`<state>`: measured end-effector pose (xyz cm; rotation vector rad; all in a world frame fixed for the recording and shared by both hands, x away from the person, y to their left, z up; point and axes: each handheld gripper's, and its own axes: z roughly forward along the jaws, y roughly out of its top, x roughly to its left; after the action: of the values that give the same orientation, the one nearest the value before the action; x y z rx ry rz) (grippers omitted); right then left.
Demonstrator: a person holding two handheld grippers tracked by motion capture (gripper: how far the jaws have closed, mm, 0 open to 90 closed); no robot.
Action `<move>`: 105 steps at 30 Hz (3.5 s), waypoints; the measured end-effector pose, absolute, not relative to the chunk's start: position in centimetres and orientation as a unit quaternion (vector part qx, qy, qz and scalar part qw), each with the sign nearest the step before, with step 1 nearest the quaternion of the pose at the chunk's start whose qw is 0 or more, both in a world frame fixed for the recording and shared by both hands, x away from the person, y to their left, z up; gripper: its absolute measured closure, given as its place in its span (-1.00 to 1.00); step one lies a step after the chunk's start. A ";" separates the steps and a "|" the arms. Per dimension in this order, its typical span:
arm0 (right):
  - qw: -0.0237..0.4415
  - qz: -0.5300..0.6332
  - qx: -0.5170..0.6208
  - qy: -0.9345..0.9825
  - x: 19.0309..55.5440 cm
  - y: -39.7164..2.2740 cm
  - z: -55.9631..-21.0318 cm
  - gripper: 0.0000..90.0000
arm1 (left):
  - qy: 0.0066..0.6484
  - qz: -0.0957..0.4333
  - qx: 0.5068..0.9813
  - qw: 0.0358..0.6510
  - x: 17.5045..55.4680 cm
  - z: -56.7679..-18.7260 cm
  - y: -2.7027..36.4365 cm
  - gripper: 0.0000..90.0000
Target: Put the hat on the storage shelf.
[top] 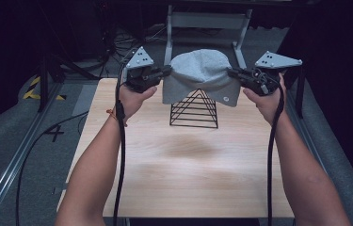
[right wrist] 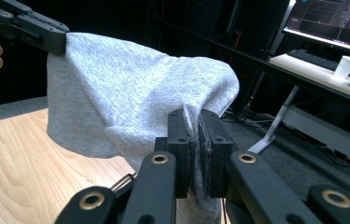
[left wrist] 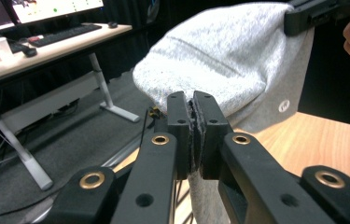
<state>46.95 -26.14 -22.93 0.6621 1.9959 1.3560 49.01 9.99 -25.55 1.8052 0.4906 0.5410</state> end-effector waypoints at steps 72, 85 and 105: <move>0.249 0.411 0.324 0.815 41.5 -33.3 -36.7 0.08 | 0.266 0.203 0.857 0.392 43.7 -40.8 14.4 -0.22; 0.227 0.372 0.390 0.811 34.2 -39.0 -44.1 -0.03 | 0.276 0.139 0.888 0.340 37.9 -46.2 17.5 -0.42; 0.215 0.353 0.439 0.798 32.0 -41.7 -46.7 -0.38 | 0.295 0.117 0.873 0.371 36.7 -48.0 18.8 -0.61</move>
<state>31.96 -41.73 -46.67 1.2181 2.2116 0.9779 36.67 18.81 -47.99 2.2394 0.7556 0.3002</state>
